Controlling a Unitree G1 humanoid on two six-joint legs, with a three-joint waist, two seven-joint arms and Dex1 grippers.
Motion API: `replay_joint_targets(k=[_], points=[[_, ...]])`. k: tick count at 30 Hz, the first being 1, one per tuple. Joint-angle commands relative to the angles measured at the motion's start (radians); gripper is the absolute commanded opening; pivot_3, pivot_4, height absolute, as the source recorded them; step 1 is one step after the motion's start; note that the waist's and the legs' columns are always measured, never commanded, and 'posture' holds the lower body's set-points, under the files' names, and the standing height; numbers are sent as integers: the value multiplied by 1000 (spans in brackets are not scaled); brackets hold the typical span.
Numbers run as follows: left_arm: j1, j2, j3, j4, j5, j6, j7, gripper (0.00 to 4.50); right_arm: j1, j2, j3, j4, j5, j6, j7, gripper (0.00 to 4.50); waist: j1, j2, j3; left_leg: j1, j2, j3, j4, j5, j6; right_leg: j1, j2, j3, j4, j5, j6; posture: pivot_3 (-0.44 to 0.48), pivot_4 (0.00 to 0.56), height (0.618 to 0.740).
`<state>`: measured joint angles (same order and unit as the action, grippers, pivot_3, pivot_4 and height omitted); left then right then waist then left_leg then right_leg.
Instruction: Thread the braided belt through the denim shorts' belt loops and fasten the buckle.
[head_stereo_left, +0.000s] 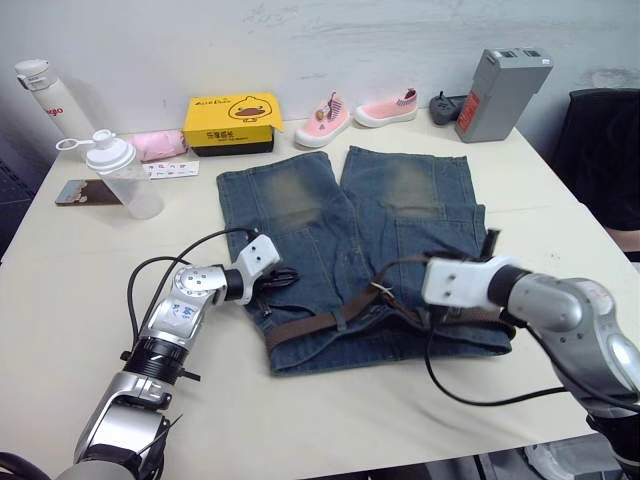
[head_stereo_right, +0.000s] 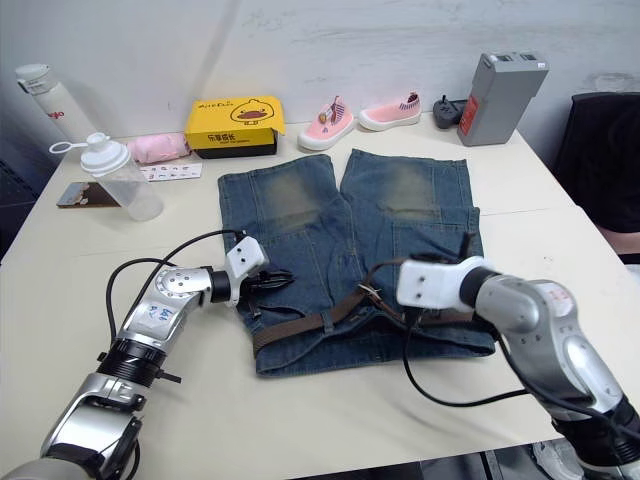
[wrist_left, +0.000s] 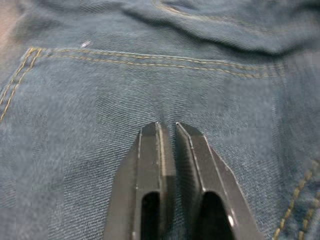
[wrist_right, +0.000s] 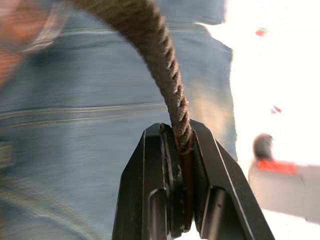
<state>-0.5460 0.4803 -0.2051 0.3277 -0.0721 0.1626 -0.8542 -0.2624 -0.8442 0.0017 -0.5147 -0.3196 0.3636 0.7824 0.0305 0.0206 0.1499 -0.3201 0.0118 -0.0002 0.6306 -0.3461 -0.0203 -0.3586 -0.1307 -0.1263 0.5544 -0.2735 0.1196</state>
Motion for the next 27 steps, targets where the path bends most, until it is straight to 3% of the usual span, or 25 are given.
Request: replay_joint_targets(k=[1, 4, 9, 11, 14, 15, 21, 27], points=[[28, -1, -29, -3, 17, -17, -40, 698, -62, 7, -191, -20, 111, 17, -21, 0, -1, 0, 0, 0, 0, 0, 0, 0, 0, 0, 0, 0, 0, 0, 0, 0, 150, 739], [34, -5, -23, -9, 14, -26, -40, 698, -130, 44, -251, -45, 214, 47, -29, 0, -3, 2, -1, 0, 0, 0, 0, 0, 0, 0, 0, 0, 1, 0, 0, 0, 150, 739], [12, -16, 11, -53, -22, -24, -44, 698, -84, 29, -131, -126, 227, 10, 16, 0, -3, 2, -1, 0, 0, 0, 0, 0, 0, 0, 0, 0, 1, 0, 0, 0, 150, 739], [-7, -34, 56, -128, -106, 38, -59, 698, -44, 0, -35, -130, 159, 0, 28, 0, -3, 1, -1, 0, 0, 0, 0, 0, 0, 0, 0, 0, 1, 0, 0, 0, 150, 739], [-27, -58, 129, -284, -314, 190, -116, 1482, -29, 0, 38, -111, 97, 32, 4, 0, -1, 0, 0, 0, 0, 0, 0, 0, 0, -1, 0, 0, 1, 0, 0, 0, 150, 739], [-29, -63, 146, -326, -370, 236, -132, 1955, -30, 0, 49, -106, 88, 36, -2, 0, -3, -1, 0, -1, 0, 0, 0, 0, 0, -1, 0, 0, 1, 0, 0, 0, 150, 739], [-41, -89, 139, -468, -454, 383, -87, 4481, -51, 0, 94, -86, 36, 59, -13, 0, -5, 1, -1, 1, 1, 1, 0, 0, 0, 0, 1, 2, 2, 0, 0, 0, 150, 739], [-54, -191, 57, -430, -326, 301, 43, 4481, -72, 19, 118, -103, 28, 71, -10, 0, -2, 0, 0, 0, 0, 0, 1, 0, 0, 0, 0, 1, 2, 0, 0, 0, 150, 739]])
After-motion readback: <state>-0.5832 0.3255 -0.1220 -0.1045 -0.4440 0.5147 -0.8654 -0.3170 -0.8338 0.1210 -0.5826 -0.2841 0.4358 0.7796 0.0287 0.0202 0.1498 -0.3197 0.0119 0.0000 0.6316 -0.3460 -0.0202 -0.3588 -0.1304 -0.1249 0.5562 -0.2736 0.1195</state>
